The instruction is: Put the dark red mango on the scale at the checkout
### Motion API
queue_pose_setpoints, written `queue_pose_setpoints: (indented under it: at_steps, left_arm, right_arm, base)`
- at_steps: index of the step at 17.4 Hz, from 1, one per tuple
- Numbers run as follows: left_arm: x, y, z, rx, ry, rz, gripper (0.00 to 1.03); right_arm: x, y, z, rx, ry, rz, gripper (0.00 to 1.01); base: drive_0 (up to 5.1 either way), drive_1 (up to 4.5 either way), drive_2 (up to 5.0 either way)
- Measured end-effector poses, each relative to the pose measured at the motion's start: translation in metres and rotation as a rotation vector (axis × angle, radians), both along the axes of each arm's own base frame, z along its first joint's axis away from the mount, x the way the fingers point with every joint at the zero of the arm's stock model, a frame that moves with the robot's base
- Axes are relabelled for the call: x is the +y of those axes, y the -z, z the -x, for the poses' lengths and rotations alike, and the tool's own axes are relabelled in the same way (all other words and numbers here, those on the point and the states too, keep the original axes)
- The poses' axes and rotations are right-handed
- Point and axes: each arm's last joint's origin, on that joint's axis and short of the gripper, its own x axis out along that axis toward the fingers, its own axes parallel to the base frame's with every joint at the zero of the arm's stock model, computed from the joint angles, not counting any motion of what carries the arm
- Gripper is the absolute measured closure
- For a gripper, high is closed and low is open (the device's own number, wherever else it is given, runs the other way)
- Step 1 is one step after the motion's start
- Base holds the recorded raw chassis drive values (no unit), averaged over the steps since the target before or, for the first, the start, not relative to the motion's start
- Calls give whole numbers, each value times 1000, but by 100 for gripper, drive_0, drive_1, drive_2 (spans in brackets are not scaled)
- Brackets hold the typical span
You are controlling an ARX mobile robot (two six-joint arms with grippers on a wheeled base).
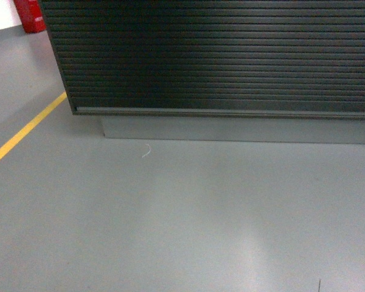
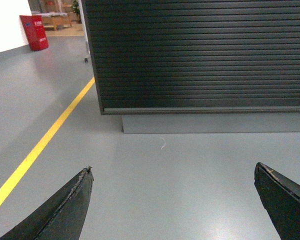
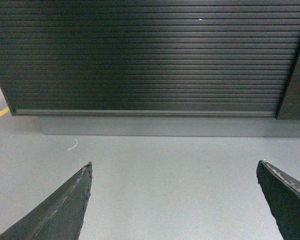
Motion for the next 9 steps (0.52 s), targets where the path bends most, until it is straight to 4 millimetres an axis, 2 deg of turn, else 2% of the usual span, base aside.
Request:
queue_pose_setpoints:
  at_steps: [9]
  left_arm:
    - [0,0,0,-3,-1,0,5]
  right_arm:
    - [0,0,0,-1,0,0,3]
  base:
    - [5,434,-423]
